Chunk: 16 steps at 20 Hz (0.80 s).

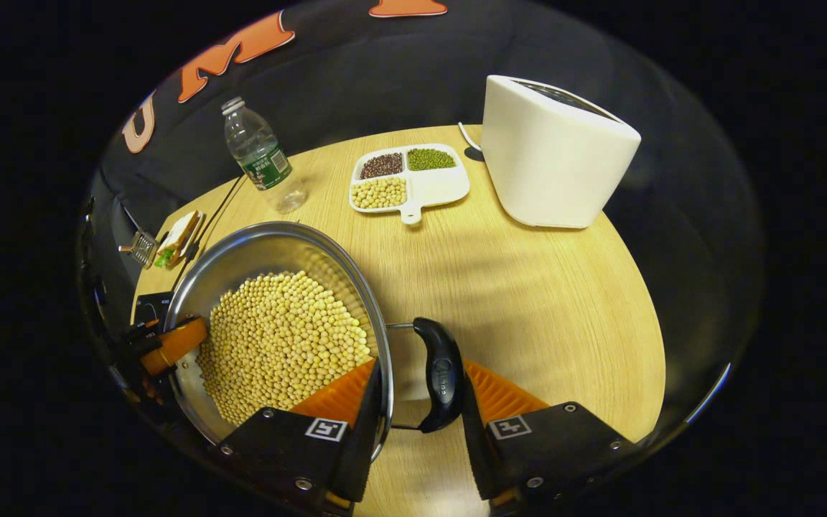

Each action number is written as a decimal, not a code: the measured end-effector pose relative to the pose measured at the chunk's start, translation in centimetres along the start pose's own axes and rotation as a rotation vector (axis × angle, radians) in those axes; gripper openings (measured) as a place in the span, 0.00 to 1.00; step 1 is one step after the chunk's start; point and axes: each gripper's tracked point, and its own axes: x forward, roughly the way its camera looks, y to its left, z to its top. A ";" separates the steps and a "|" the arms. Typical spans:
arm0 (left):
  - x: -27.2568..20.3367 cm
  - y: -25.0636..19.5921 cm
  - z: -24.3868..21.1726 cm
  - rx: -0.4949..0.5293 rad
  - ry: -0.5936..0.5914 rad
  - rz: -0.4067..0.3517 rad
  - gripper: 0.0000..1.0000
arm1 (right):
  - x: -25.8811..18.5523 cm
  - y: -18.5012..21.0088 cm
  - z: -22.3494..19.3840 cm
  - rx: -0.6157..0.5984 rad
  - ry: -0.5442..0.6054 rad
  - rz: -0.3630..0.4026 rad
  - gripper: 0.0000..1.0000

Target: First push the handle of the pot to place it horizontally, then grasp the pot with both hands and set it on the induction cooktop.

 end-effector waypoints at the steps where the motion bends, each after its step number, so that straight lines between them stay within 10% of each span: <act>1: -0.2 -0.1 0.1 0.010 -0.002 0.008 0.68 | -0.1 0.1 -0.1 0.000 0.020 0.006 0.55; 16: -14.4 -2.1 7.1 -0.004 -0.198 0.066 0.69 | -4.5 -2.4 2.7 -0.026 -0.221 0.036 0.52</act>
